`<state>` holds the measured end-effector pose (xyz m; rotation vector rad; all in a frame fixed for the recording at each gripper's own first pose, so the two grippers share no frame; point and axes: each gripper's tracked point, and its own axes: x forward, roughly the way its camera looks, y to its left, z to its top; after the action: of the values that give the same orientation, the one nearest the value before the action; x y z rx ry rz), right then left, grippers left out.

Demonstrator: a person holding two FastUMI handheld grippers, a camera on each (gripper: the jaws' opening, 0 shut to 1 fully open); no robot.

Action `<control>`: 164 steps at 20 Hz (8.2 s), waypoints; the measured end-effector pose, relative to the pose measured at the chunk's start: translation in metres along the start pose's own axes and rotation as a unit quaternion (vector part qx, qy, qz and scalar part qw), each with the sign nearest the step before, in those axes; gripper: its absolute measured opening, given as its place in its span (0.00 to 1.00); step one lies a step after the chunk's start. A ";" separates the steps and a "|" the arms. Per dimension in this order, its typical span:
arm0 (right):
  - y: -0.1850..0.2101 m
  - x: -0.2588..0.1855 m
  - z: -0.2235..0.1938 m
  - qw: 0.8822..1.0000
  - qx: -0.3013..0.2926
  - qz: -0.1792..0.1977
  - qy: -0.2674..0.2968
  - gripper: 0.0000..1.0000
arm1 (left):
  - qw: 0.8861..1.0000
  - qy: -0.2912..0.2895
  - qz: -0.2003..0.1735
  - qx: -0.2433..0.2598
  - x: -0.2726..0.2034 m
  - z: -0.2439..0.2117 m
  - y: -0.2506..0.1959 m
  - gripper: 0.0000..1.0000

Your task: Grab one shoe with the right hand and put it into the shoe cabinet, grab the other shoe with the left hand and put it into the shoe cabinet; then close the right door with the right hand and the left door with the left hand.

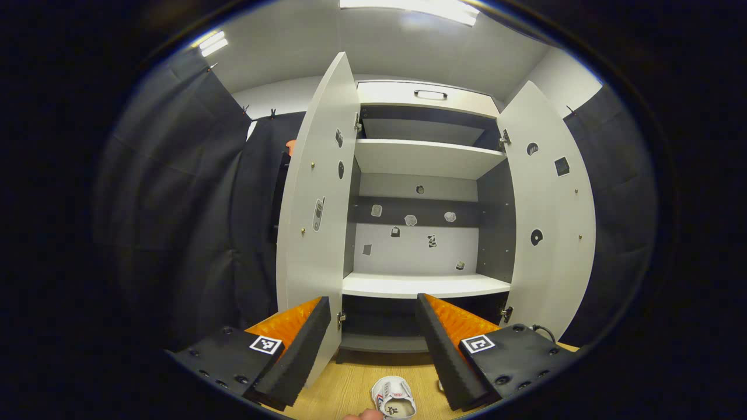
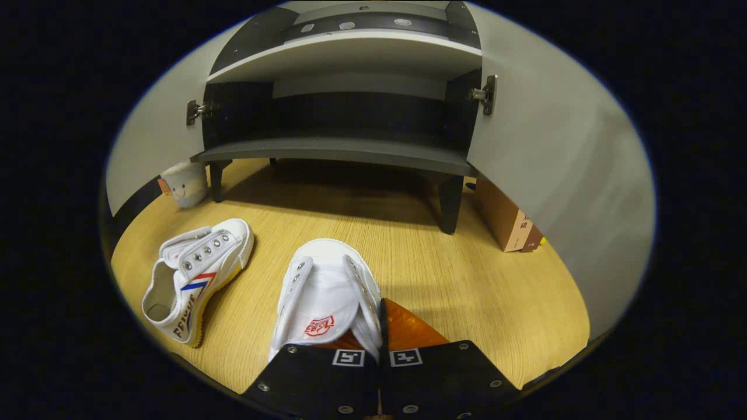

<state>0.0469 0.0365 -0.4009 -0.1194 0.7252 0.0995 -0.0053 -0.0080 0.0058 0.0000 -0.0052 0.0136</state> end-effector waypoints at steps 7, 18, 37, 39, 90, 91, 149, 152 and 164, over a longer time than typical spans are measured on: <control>0.013 -0.107 0.098 0.995 0.043 0.002 -0.090 0.01 | 1.000 -0.010 -0.020 -0.009 0.001 0.001 -0.008 0.96; -0.012 -0.131 0.371 0.972 0.051 -0.026 -0.230 0.01 | 0.999 -0.021 -0.038 0.001 -0.002 0.001 -0.011 0.96; -0.056 0.073 0.428 0.988 0.067 -0.109 -0.089 0.19 | 1.000 0.016 0.007 0.000 -0.001 -0.022 0.025 0.96; -0.056 0.068 0.429 0.988 0.059 -0.106 -0.093 0.27 | 1.000 0.013 0.005 0.002 0.000 -0.021 0.025 0.96; -0.087 -0.275 0.211 0.931 0.063 -0.053 -0.355 0.93 | 0.922 0.385 -0.034 0.008 0.013 -0.395 0.001 1.00; -0.089 -0.276 0.212 0.931 0.064 -0.053 -0.355 0.93 | 0.922 0.386 -0.027 0.010 0.018 -0.400 0.004 1.00; -0.116 -0.298 0.217 0.926 0.082 -0.073 -0.361 0.93 | 0.980 0.200 0.011 -0.013 0.337 -0.081 -0.047 0.99; -0.115 -0.302 0.216 0.926 0.080 -0.069 -0.362 0.93 | 0.988 0.156 -0.021 -0.009 0.300 -0.048 -0.055 0.97; -0.098 -0.299 0.220 0.930 0.066 -0.037 -0.360 0.93 | 0.995 0.049 -0.083 -0.036 0.124 0.017 -0.074 0.97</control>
<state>-0.0192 -0.0441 -0.0311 0.0240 -0.0106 0.0173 0.1192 -0.0800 0.0236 -0.0728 0.0926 -0.1532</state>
